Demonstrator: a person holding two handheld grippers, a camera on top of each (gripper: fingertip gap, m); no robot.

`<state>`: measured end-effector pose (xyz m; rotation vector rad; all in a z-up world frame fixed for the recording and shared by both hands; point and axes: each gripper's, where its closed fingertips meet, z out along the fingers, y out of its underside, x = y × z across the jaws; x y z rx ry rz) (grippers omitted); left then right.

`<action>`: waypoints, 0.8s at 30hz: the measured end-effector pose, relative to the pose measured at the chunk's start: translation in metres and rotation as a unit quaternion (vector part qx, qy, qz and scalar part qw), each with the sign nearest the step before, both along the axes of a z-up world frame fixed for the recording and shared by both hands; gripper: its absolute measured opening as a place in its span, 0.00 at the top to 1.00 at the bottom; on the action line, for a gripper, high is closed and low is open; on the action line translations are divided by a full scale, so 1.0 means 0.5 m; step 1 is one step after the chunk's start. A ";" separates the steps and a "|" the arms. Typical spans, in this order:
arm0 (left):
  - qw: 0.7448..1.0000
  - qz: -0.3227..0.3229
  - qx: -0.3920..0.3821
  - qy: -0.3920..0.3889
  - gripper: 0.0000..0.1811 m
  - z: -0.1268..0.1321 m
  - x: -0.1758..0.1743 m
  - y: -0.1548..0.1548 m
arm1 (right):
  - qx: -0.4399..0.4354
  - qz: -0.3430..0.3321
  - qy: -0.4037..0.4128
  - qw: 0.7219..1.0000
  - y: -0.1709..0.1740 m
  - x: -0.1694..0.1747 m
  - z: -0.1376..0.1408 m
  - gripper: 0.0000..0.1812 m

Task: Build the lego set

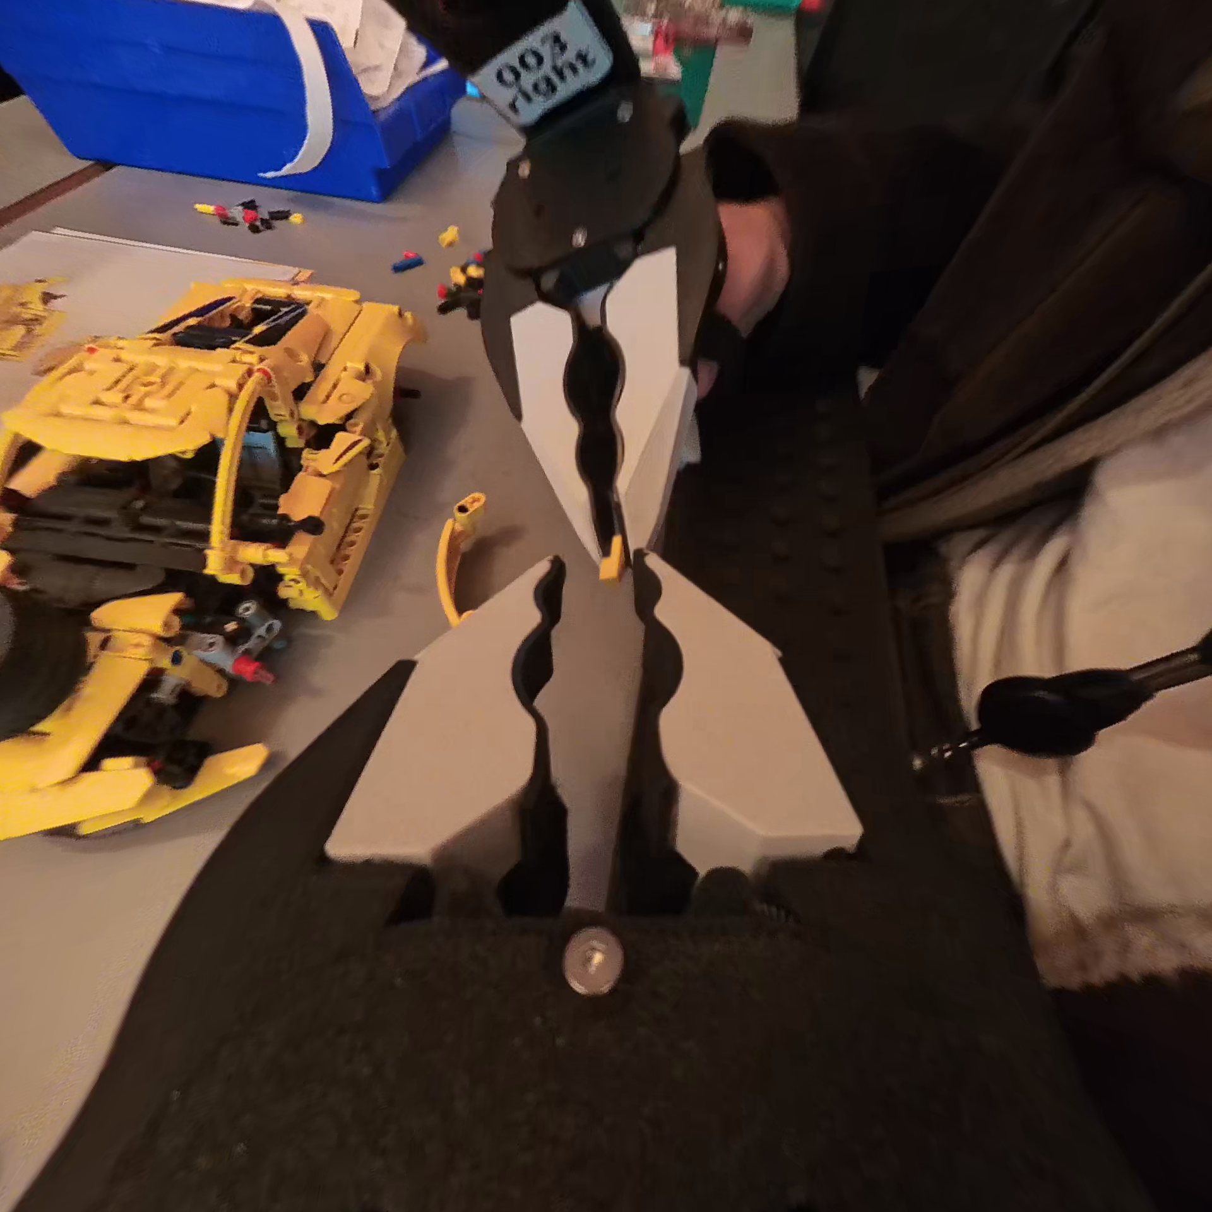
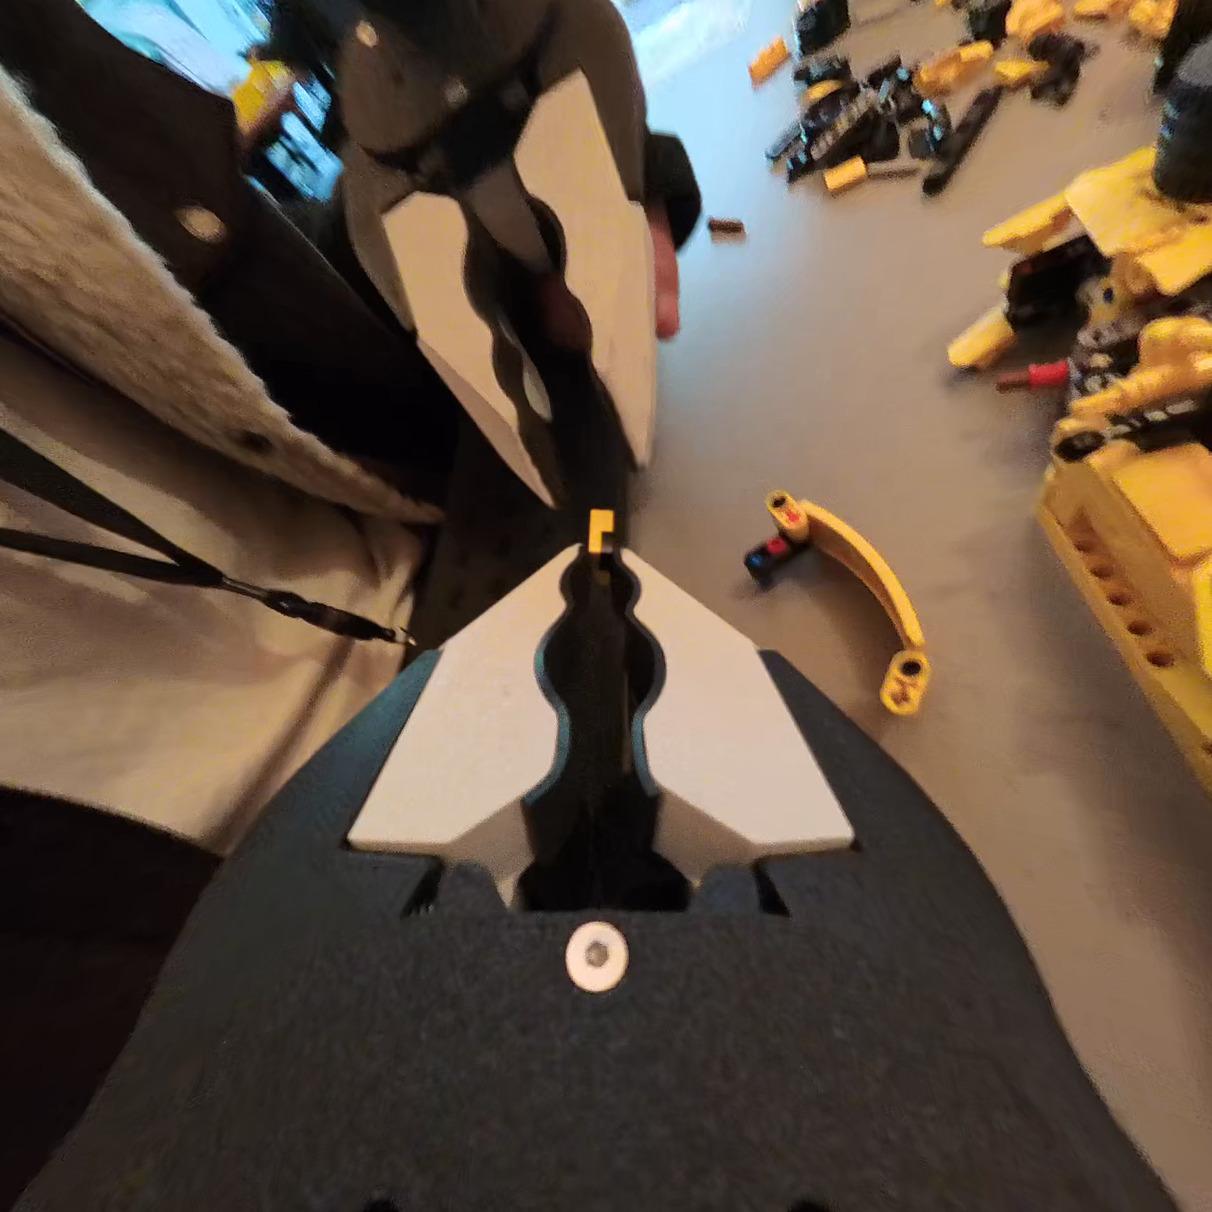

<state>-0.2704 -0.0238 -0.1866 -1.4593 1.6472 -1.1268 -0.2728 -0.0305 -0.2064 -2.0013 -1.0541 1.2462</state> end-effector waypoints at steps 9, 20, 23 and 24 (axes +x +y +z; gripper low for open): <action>0.998 0.013 -0.058 0.037 1.00 -0.023 -0.008 0.013 | -0.003 -0.010 0.033 0.999 0.006 -0.020 0.016 0.98; 0.993 -0.036 -0.109 0.039 0.96 -0.019 -0.003 -0.002 | -0.013 -0.019 0.045 0.999 0.018 -0.014 0.016 0.98; 0.990 -0.032 -0.132 0.033 0.97 -0.014 0.000 0.005 | -0.017 -0.024 0.059 0.998 0.024 -0.011 0.023 0.98; 0.989 -0.030 -0.140 0.035 0.97 -0.015 0.000 0.008 | -0.008 -0.025 0.052 0.998 0.028 -0.009 0.019 0.97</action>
